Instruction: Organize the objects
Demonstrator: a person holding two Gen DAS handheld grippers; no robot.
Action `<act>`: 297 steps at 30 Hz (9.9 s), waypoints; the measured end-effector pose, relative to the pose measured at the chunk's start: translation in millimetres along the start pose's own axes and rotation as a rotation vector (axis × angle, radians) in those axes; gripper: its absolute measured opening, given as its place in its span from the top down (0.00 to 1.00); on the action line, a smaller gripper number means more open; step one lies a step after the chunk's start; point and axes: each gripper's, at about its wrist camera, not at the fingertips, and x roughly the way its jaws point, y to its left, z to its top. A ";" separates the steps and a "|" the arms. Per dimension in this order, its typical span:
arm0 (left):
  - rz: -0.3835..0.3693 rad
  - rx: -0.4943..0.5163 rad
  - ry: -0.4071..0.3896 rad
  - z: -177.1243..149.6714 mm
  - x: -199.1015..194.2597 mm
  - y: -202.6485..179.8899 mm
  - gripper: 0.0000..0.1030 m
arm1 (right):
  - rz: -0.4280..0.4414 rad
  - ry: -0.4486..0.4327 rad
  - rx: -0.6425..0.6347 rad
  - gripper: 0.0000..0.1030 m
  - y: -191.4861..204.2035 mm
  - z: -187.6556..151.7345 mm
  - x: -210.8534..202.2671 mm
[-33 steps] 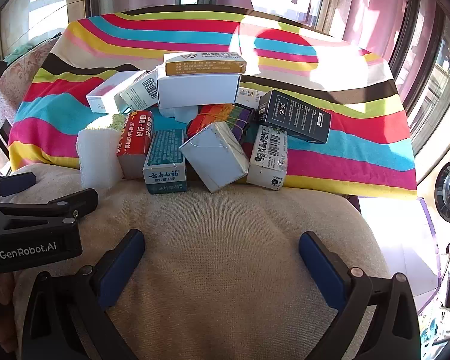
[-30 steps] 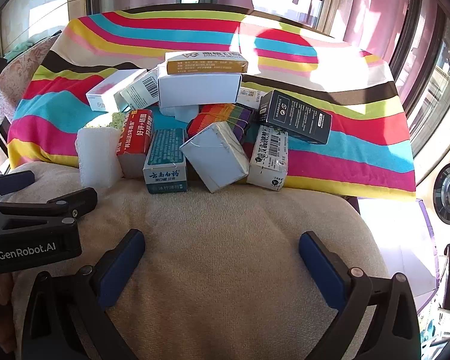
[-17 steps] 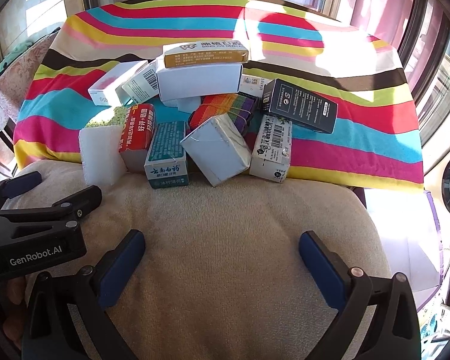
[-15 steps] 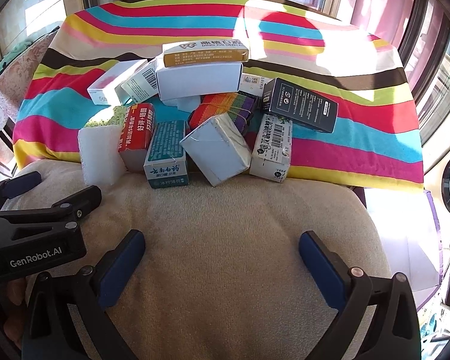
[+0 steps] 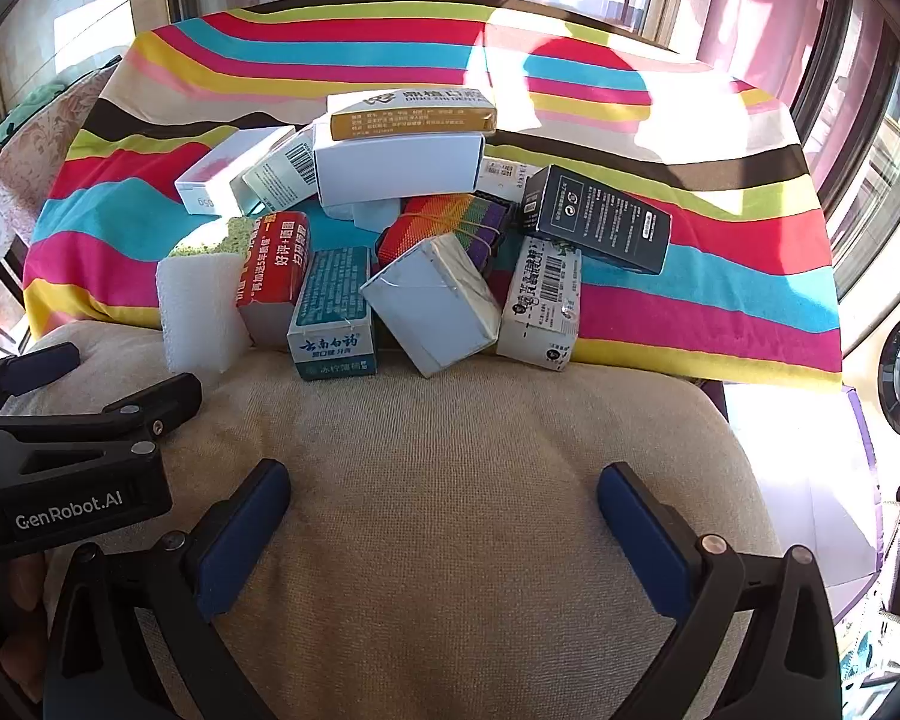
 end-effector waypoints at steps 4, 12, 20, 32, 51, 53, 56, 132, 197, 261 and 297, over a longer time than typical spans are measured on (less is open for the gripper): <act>0.000 0.000 0.000 -0.2 0.0 0.0 0.00 | 0.002 -0.005 0.000 0.00 0.5 0.2 0.4; -0.001 0.000 0.000 -0.5 -0.1 0.2 0.00 | 0.009 -0.021 0.009 0.00 -1.3 0.3 -0.8; -0.032 -0.025 -0.006 -1.8 -4.1 4.6 0.00 | 0.041 -0.060 0.049 0.00 -11.3 1.1 -6.2; -0.022 0.014 -0.022 -7.0 -13.3 1.0 0.00 | 0.098 -0.142 0.038 0.00 -25.2 18.1 -17.8; -0.310 0.122 -0.358 74.1 -41.5 -33.4 0.19 | 0.030 -0.231 0.243 0.00 -89.4 69.8 9.8; -0.299 0.177 -0.341 88.6 -31.8 -44.5 0.19 | 0.017 -0.232 0.251 0.00 -94.1 74.6 15.7; -0.283 0.263 -0.327 102.3 -23.9 -57.9 0.20 | 0.018 -0.217 0.253 0.00 -97.8 79.7 25.7; -0.571 0.570 -0.133 -5.7 -57.4 -312.3 0.29 | -0.489 -0.114 0.650 0.14 -299.8 -86.0 -57.3; -0.243 -0.111 -0.175 10.9 -53.6 -9.8 0.28 | 0.037 -0.147 0.259 0.13 -79.7 25.8 -10.1; -0.493 0.016 -0.189 15.9 -53.7 -59.7 0.68 | 0.136 -0.142 0.494 0.50 -103.2 1.1 -11.6; -0.842 0.286 0.040 24.2 -30.7 -244.4 0.39 | -0.314 -0.124 1.021 0.34 -268.7 -101.3 -38.5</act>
